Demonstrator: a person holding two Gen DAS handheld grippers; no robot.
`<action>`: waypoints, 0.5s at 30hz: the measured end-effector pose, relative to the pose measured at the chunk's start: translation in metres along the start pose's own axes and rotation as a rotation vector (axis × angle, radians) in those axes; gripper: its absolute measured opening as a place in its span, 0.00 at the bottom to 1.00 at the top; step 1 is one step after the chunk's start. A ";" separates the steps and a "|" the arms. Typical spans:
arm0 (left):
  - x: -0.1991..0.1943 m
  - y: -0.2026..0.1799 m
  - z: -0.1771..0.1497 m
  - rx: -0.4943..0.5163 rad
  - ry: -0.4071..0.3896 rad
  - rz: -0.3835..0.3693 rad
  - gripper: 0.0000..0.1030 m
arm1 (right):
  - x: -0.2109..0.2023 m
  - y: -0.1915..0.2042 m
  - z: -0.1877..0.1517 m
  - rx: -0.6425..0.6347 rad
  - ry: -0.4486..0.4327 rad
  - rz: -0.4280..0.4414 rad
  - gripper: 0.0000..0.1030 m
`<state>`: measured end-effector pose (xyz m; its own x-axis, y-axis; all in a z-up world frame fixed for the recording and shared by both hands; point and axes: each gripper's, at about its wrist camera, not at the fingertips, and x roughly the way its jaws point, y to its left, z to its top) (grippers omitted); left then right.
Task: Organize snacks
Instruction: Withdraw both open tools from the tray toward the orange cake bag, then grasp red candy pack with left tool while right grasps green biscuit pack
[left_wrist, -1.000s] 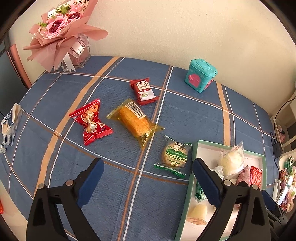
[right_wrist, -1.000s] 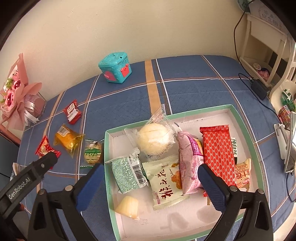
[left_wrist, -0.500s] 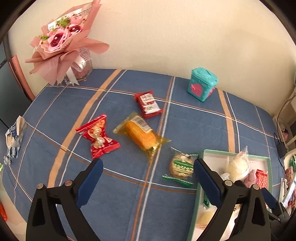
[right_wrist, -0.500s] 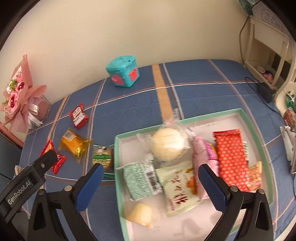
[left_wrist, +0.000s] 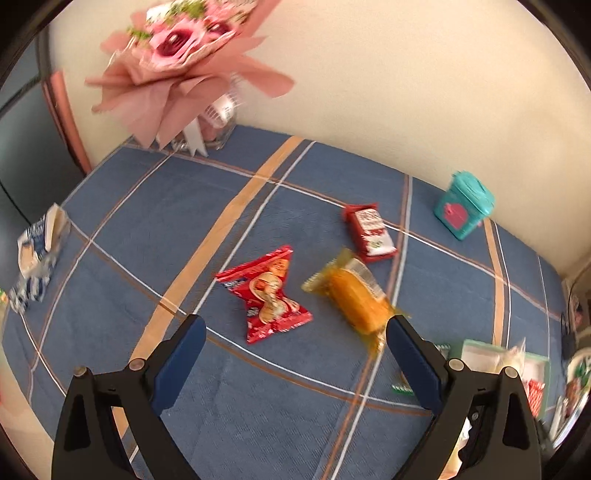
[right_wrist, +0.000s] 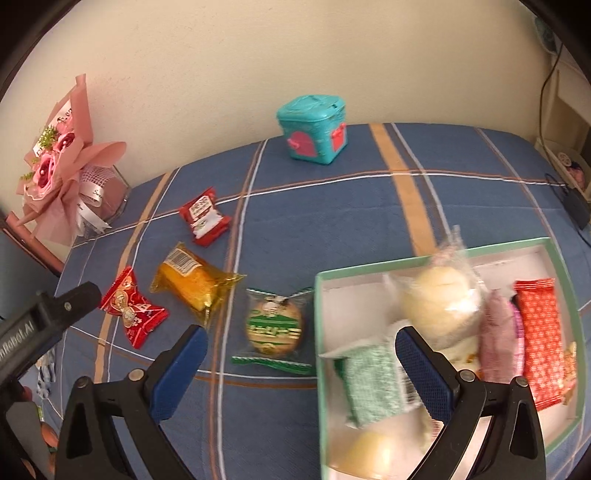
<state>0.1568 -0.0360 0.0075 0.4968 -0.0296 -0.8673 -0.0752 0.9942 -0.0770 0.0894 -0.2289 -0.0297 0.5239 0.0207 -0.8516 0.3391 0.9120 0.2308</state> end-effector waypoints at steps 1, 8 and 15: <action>0.003 0.005 0.001 -0.008 0.002 0.002 0.95 | 0.004 0.002 0.001 0.005 0.006 -0.002 0.98; 0.029 0.025 0.007 -0.047 0.043 0.004 0.95 | 0.020 0.019 0.006 -0.034 0.024 0.008 0.80; 0.057 0.034 0.011 -0.078 0.084 -0.001 0.94 | 0.043 0.028 0.006 -0.062 0.072 0.003 0.63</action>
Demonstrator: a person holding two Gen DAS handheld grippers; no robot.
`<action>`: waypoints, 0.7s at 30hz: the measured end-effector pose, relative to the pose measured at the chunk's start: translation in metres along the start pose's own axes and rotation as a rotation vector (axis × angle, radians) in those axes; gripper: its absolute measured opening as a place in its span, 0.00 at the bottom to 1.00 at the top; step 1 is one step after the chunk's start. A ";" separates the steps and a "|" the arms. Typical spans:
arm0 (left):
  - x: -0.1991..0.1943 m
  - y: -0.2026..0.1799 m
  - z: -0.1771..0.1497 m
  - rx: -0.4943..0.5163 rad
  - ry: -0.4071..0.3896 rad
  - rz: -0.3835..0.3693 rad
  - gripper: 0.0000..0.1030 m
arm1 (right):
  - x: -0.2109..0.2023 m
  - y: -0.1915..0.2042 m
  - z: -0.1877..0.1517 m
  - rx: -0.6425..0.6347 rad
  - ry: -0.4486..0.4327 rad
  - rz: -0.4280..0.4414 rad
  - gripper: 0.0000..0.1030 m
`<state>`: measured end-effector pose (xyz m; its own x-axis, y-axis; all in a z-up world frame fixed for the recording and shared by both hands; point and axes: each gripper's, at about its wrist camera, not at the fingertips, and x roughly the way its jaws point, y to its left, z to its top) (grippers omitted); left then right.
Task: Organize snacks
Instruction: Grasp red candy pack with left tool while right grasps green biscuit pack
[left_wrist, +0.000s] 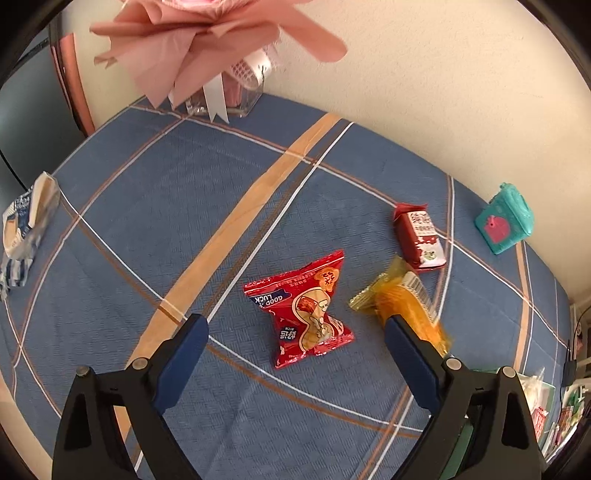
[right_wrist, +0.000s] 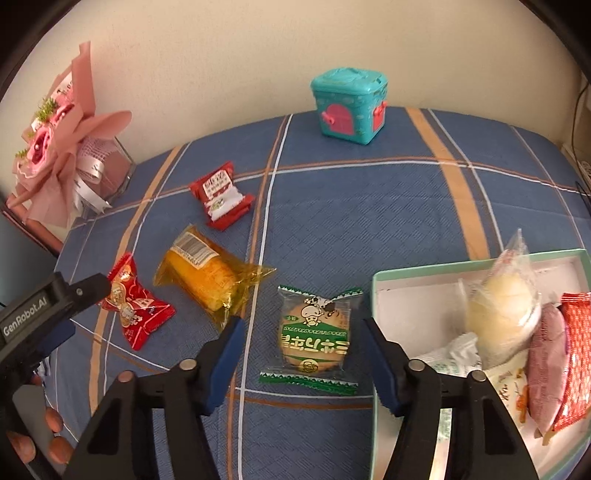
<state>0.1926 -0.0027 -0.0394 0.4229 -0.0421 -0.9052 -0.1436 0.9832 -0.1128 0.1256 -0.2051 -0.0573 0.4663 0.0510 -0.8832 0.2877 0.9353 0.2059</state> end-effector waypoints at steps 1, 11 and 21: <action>0.004 0.000 0.000 0.001 0.007 -0.002 0.93 | 0.005 0.000 0.000 0.001 0.011 -0.008 0.62; 0.037 -0.007 0.003 0.001 0.055 -0.008 0.75 | 0.022 0.004 -0.002 -0.021 0.028 -0.046 0.56; 0.059 0.000 0.008 -0.012 0.077 0.012 0.53 | 0.042 0.010 -0.003 -0.026 0.064 -0.036 0.51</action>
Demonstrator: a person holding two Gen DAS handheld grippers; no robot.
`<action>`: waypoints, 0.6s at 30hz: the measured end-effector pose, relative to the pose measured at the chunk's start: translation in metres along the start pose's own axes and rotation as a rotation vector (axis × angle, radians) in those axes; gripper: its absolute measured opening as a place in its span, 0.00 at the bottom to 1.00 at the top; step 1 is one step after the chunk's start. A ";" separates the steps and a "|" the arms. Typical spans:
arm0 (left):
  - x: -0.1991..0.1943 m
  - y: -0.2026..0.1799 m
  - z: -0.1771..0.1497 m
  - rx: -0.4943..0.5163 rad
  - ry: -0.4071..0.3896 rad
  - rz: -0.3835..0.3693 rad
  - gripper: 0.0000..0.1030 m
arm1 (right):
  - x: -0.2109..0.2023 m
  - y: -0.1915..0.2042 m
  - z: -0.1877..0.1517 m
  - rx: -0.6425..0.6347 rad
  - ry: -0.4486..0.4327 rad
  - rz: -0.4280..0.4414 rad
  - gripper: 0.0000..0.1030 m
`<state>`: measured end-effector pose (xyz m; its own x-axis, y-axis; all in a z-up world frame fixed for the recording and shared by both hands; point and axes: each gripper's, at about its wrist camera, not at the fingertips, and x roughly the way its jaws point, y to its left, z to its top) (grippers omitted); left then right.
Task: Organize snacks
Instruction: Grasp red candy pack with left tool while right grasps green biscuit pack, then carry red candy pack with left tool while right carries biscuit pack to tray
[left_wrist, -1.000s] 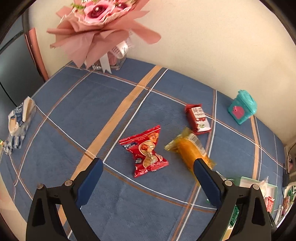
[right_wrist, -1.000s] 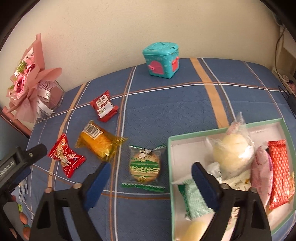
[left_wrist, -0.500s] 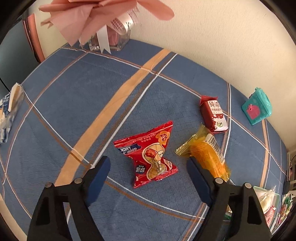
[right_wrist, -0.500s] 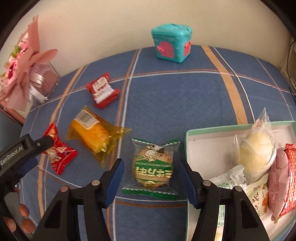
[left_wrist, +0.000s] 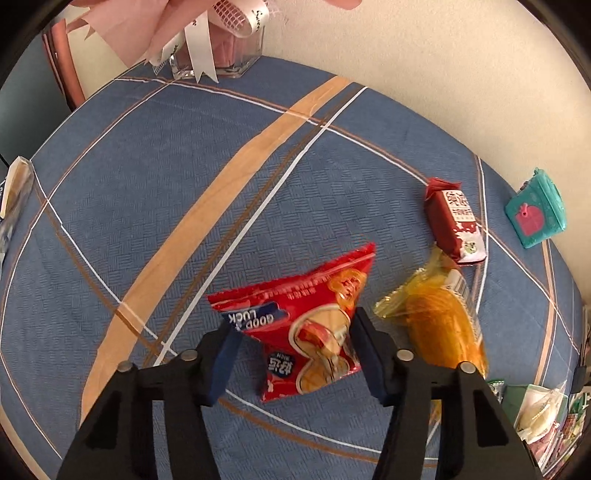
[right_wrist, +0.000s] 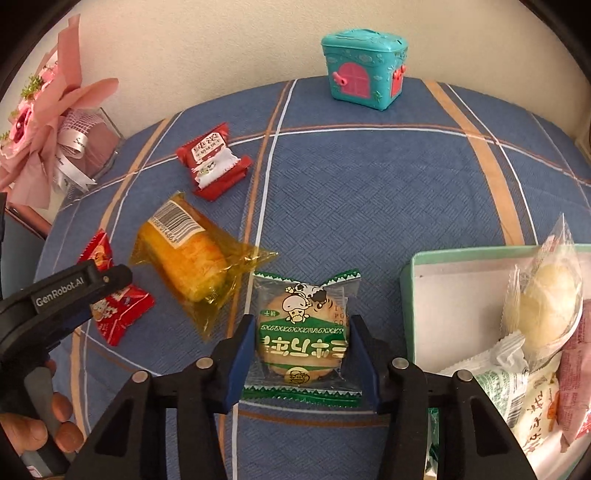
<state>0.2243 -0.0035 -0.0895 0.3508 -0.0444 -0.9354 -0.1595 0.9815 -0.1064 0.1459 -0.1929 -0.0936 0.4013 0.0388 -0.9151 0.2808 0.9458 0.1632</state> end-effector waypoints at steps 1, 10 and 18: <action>0.001 0.001 0.001 0.000 0.002 -0.001 0.50 | 0.001 0.001 0.000 -0.005 -0.001 -0.008 0.51; 0.000 0.002 0.003 -0.005 0.004 -0.002 0.46 | 0.001 0.006 0.000 -0.017 -0.002 -0.032 0.51; -0.040 0.006 -0.004 -0.007 -0.033 -0.013 0.46 | -0.029 0.001 -0.007 0.000 -0.028 -0.010 0.51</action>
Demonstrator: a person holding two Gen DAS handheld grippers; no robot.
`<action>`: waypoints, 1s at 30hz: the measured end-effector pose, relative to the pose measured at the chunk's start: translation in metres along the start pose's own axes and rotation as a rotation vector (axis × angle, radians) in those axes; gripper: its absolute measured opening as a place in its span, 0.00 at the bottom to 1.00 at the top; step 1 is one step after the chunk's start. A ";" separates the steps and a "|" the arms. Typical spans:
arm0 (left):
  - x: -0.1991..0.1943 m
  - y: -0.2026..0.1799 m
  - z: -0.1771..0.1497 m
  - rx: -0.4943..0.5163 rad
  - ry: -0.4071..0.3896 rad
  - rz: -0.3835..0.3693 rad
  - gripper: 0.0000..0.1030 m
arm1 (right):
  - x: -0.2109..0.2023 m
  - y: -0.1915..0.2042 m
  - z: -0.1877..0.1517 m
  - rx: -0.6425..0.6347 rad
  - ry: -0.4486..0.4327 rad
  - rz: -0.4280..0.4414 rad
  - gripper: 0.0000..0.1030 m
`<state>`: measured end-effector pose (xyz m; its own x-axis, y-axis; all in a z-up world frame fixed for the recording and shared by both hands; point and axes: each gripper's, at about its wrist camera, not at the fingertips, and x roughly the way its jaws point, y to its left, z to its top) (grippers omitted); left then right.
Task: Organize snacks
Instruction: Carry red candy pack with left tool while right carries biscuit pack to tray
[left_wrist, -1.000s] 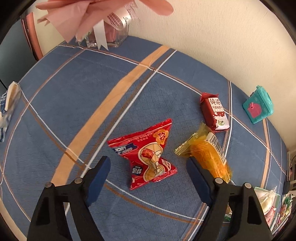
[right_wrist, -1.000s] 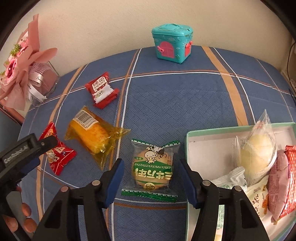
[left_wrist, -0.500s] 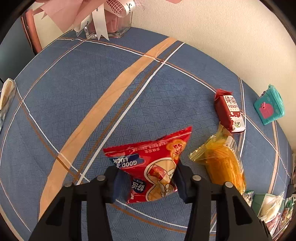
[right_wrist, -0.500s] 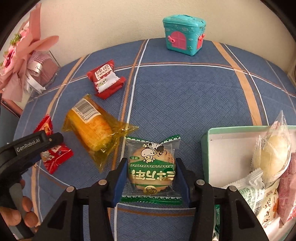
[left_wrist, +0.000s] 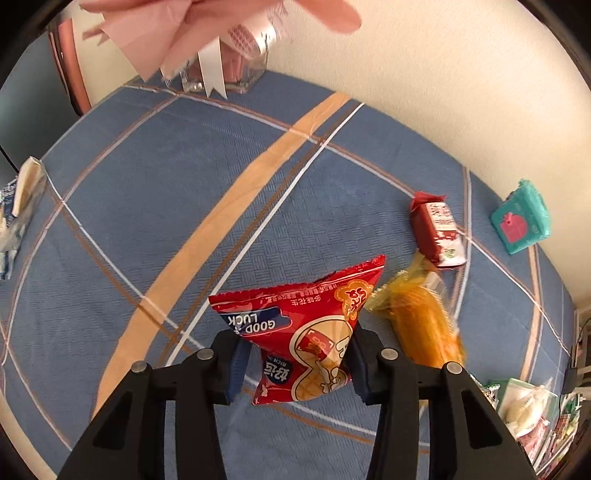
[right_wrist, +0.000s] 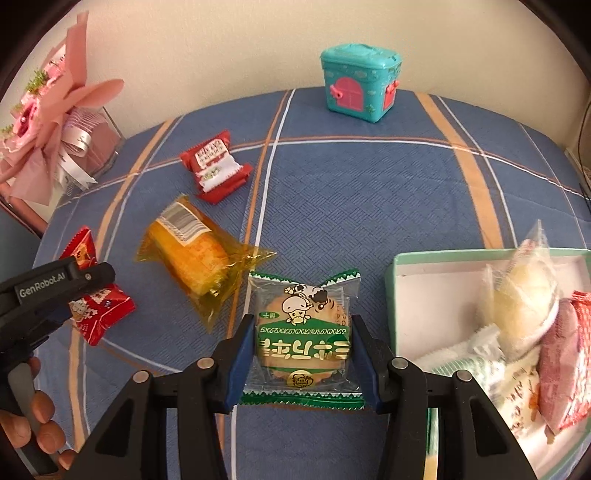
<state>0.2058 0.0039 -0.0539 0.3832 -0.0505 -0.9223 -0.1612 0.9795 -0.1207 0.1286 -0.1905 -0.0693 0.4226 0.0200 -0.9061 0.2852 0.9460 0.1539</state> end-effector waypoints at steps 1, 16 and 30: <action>-0.006 0.000 -0.002 0.005 -0.007 0.003 0.46 | -0.006 0.000 -0.002 0.001 -0.006 0.004 0.51; -0.065 -0.015 -0.032 0.050 -0.066 -0.022 0.46 | -0.069 -0.006 -0.026 -0.030 -0.074 0.020 0.51; -0.114 -0.062 -0.069 0.180 -0.169 -0.020 0.46 | -0.097 -0.036 -0.045 -0.013 -0.073 0.011 0.51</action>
<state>0.1093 -0.0645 0.0331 0.5339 -0.0513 -0.8440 0.0062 0.9984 -0.0567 0.0386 -0.2122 -0.0047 0.4874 0.0077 -0.8732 0.2693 0.9499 0.1587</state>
